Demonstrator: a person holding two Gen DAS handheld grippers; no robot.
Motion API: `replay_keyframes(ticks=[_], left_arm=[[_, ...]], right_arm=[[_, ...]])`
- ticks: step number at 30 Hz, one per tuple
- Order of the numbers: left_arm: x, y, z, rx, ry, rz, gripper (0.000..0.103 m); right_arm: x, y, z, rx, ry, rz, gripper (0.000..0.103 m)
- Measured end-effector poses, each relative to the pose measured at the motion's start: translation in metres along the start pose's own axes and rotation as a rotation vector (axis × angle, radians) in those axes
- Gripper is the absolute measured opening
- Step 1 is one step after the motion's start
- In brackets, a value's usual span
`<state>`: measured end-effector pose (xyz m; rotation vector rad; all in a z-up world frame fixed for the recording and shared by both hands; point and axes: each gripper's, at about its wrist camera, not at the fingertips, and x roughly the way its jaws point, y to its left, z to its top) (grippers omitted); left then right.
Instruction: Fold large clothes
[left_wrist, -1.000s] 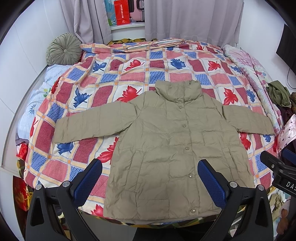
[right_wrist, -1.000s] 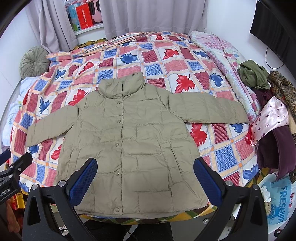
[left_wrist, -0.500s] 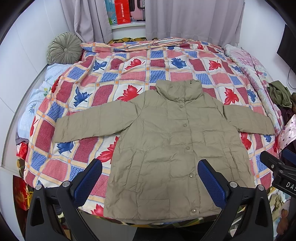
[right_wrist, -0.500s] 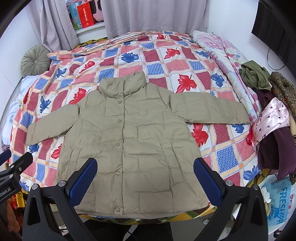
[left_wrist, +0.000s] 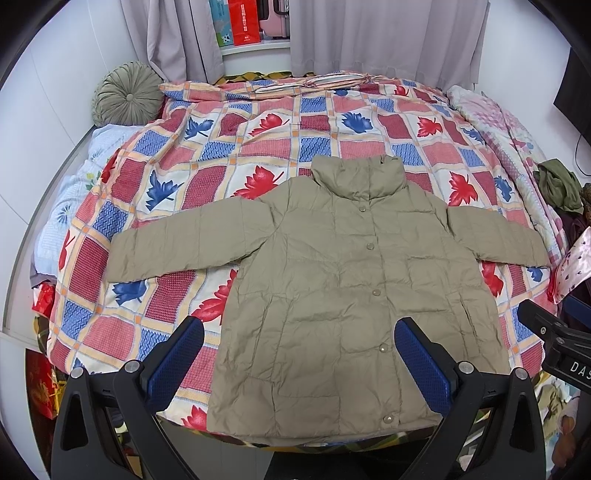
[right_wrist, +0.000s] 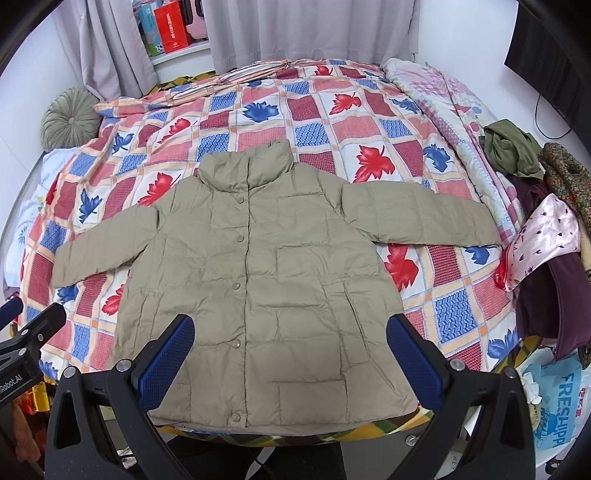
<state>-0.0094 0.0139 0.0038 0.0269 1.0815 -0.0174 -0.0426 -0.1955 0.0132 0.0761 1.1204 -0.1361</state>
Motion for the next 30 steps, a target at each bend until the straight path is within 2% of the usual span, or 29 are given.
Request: replay_keyframes(ticks=[9, 17, 24, 30], left_arm=[[-0.001, 0.02, -0.016, -0.018, 0.034, 0.009, 0.103], [0.034, 0.057, -0.005, -0.102, 0.104, 0.007, 0.103], [0.101, 0.122, -0.011, -0.245, 0.174, -0.034, 0.103], [0.19, 0.197, -0.022, -0.457, 0.208, -0.12, 0.103]], right_arm=[[0.006, 0.016, -0.007, -0.007, 0.033, 0.01, 0.103], [0.031, 0.036, 0.0, -0.047, 0.08, 0.035, 0.103], [0.075, 0.065, 0.0, -0.07, 0.172, 0.063, 0.103], [0.129, 0.099, -0.006, -0.085, 0.233, 0.12, 0.103]])
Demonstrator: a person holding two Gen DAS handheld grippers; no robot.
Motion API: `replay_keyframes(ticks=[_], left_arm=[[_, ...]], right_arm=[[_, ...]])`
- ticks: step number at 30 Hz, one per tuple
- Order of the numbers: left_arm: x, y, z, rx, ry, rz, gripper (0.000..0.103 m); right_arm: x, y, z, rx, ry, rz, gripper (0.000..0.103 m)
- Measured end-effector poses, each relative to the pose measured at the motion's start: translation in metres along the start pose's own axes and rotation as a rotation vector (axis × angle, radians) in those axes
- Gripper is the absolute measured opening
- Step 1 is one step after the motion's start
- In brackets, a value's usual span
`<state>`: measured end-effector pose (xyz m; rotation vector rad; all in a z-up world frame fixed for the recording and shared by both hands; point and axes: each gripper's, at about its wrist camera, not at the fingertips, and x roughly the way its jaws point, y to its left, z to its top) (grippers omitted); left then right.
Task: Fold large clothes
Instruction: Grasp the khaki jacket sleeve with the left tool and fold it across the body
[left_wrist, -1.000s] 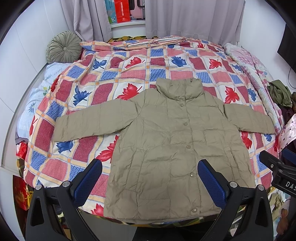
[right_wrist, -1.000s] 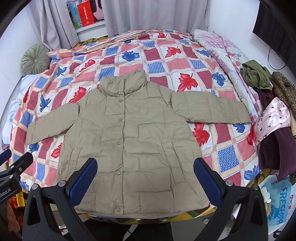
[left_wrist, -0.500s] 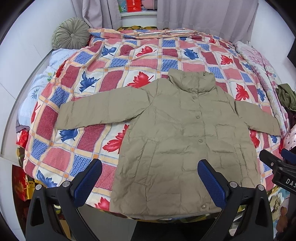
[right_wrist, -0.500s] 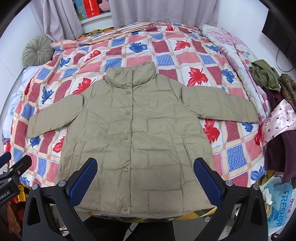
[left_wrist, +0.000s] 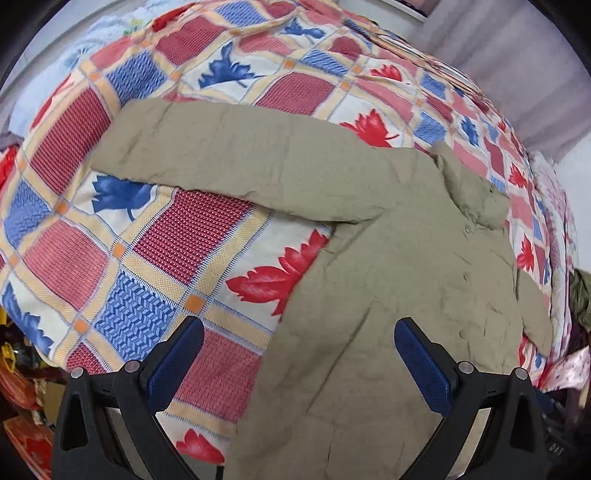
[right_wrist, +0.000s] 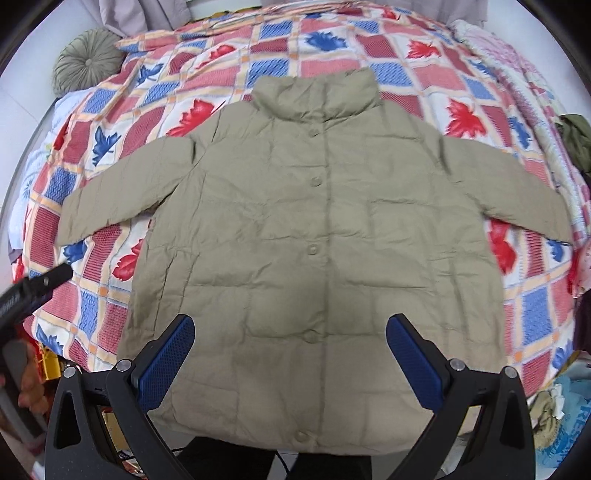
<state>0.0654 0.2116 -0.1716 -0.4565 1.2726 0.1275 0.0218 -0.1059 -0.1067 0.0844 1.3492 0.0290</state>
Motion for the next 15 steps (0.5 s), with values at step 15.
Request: replay_keyframes(ticks=[15], left_arm=[[0.143, 0.104, 0.108, -0.292, -0.088, -0.399, 0.103]], right_arm=[[0.124, 0.063, 0.012, -0.099, 0.082, 0.052, 0.103]])
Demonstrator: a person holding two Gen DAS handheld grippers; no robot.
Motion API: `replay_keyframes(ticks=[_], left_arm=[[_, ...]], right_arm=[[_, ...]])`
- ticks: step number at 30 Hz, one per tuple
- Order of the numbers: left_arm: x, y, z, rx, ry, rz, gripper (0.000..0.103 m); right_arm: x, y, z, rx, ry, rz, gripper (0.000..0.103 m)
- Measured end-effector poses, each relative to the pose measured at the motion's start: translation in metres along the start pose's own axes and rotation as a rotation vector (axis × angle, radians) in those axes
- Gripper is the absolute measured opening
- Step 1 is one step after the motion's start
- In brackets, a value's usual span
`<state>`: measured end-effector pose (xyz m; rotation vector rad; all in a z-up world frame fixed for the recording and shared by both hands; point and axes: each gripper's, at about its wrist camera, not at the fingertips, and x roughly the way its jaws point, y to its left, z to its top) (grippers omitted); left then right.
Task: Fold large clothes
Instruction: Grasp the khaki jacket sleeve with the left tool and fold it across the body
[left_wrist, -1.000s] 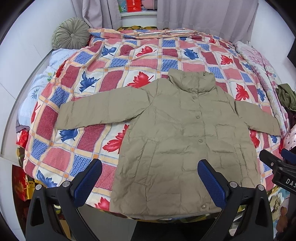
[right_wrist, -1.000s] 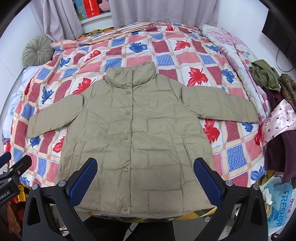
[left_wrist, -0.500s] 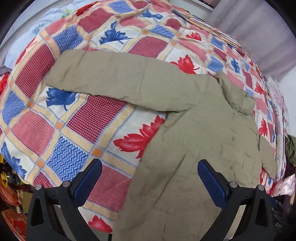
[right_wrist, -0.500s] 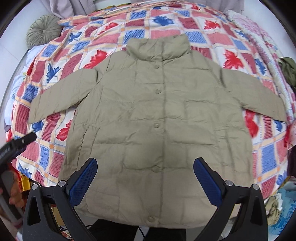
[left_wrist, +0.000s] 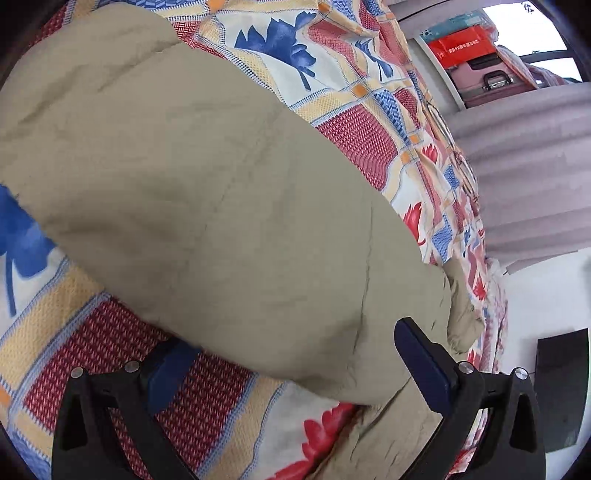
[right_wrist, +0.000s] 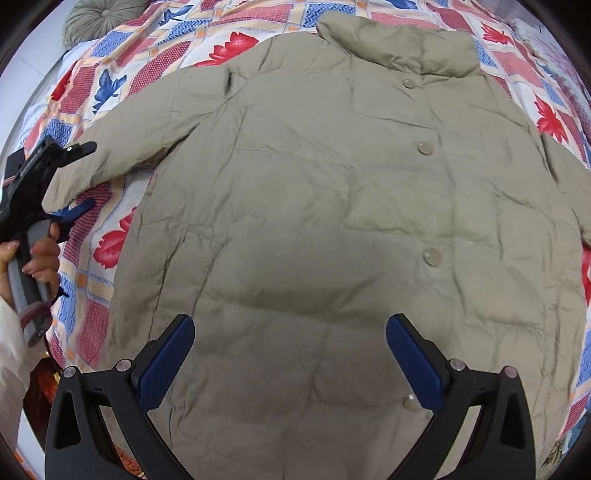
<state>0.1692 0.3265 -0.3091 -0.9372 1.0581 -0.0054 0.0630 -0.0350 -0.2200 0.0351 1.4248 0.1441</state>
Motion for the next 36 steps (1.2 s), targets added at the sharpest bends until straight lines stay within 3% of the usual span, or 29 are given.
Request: replay_keyframes(ticks=[7, 9, 11, 12, 13, 15, 16, 17, 18, 19, 20, 25, 31, 36], left_arm=[[-0.022, 0.004, 0.053, -0.023, -0.133, 0.027, 0.103], [-0.027, 0.008, 0.07, -0.038, -0.159, 0.069, 0.103], [-0.024, 0.011, 0.08, -0.04, -0.162, 0.136, 0.096], [-0.02, 0.013, 0.084, -0.036, -0.161, 0.18, 0.074], [-0.015, 0.015, 0.089, -0.031, -0.149, 0.223, 0.044], [-0.01, 0.022, 0.094, -0.036, -0.129, 0.223, 0.015], [-0.01, 0.024, 0.095, -0.047, -0.134, 0.219, 0.011], [-0.013, 0.021, 0.097, -0.038, -0.145, 0.232, 0.011], [-0.017, 0.015, 0.096, -0.014, -0.163, 0.246, 0.007], [-0.023, 0.006, 0.095, 0.029, -0.183, 0.264, 0.007], [-0.031, -0.006, 0.093, 0.084, -0.209, 0.286, 0.007], [-0.073, -0.075, 0.072, 0.361, -0.322, 0.314, 0.007], [-0.084, -0.158, 0.032, 0.593, -0.291, 0.166, 0.007], [-0.063, -0.228, -0.012, 0.715, -0.223, 0.023, 0.007]], right_arm=[[-0.004, 0.01, 0.037, 0.018, -0.118, 0.021, 0.103], [-0.002, 0.014, 0.052, 0.022, -0.141, 0.026, 0.103], [0.002, 0.018, 0.069, 0.036, -0.159, 0.041, 0.103], [0.005, 0.021, 0.077, 0.044, -0.163, 0.055, 0.103], [0.008, 0.024, 0.085, 0.05, -0.169, 0.07, 0.103], [0.013, 0.032, 0.102, 0.063, -0.194, 0.098, 0.101], [0.016, 0.036, 0.109, 0.077, -0.204, 0.113, 0.097], [0.019, 0.039, 0.115, 0.098, -0.208, 0.136, 0.076], [0.024, 0.041, 0.121, 0.121, -0.201, 0.168, 0.035], [0.032, 0.044, 0.127, 0.14, -0.18, 0.195, 0.02], [0.04, 0.046, 0.133, 0.163, -0.161, 0.218, 0.011], [0.071, 0.068, 0.145, 0.17, -0.147, 0.333, 0.01], [0.111, 0.081, 0.144, 0.199, -0.059, 0.399, 0.01], [0.107, 0.064, 0.143, 0.238, -0.018, 0.497, 0.01]])
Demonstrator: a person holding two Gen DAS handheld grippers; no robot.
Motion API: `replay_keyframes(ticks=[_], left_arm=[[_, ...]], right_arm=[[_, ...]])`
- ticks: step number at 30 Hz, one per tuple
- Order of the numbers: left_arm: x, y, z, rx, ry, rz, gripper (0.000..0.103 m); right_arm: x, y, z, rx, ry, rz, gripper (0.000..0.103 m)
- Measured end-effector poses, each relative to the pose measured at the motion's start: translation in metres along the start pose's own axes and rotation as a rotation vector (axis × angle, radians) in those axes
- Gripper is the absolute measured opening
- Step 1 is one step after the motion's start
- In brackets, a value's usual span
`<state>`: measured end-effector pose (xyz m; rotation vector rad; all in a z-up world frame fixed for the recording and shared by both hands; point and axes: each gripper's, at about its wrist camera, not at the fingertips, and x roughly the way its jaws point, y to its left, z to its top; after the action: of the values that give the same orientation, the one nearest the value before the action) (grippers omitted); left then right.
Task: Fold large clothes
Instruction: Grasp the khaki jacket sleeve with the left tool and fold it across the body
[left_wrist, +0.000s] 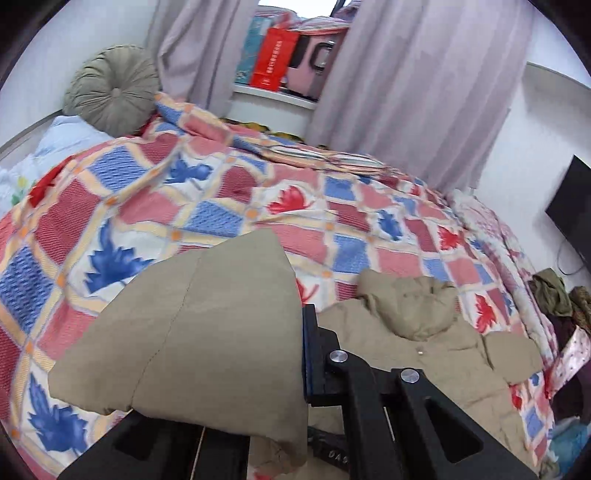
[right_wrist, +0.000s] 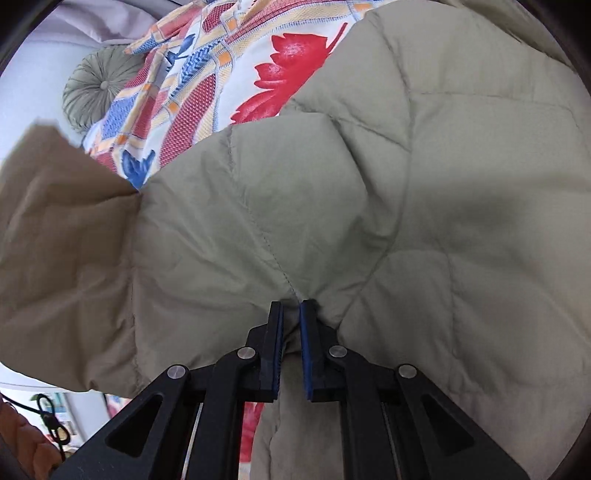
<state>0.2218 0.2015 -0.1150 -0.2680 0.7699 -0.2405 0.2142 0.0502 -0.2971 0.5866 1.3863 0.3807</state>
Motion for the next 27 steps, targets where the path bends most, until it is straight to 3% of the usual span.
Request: replay_keyframes(ticks=[5, 9, 13, 17, 22, 23, 24, 25, 26, 27], left_arm=[[0.057, -0.078, -0.018, 0.075, 0.111, -0.068, 0.007], [0.113, -0.118, -0.057, 0.111, 0.244, -0.065, 0.007], [0.157, -0.141, -0.105, 0.152, 0.378, -0.034, 0.008], [0.175, -0.149, -0.137, 0.222, 0.478, 0.012, 0.008], [0.162, -0.155, -0.143, 0.288, 0.482, 0.044, 0.009], [0.157, -0.156, -0.143, 0.297, 0.478, 0.051, 0.015], [0.152, -0.155, -0.143, 0.3, 0.48, 0.041, 0.047], [0.147, -0.153, -0.14, 0.293, 0.483, 0.03, 0.092], [0.139, -0.15, -0.139, 0.281, 0.466, 0.024, 0.103], [0.129, -0.148, -0.137, 0.274, 0.432, 0.019, 0.103]], right_arm=[[-0.072, -0.041, -0.009, 0.101, -0.084, 0.036, 0.01], [-0.129, -0.082, -0.015, 0.127, -0.166, -0.069, 0.01], [-0.162, -0.111, -0.021, 0.121, -0.185, -0.169, 0.01], [-0.17, -0.127, -0.026, 0.139, -0.187, -0.207, 0.01], [-0.176, -0.146, -0.028, 0.152, -0.172, -0.212, 0.01], [-0.175, -0.144, -0.026, 0.151, -0.168, -0.218, 0.01], [-0.177, -0.147, -0.03, 0.149, -0.166, -0.224, 0.01], [-0.179, -0.148, -0.032, 0.145, -0.164, -0.229, 0.01], [-0.185, -0.154, -0.04, 0.139, -0.164, -0.236, 0.011], [-0.187, -0.154, -0.041, 0.133, -0.163, -0.243, 0.011]])
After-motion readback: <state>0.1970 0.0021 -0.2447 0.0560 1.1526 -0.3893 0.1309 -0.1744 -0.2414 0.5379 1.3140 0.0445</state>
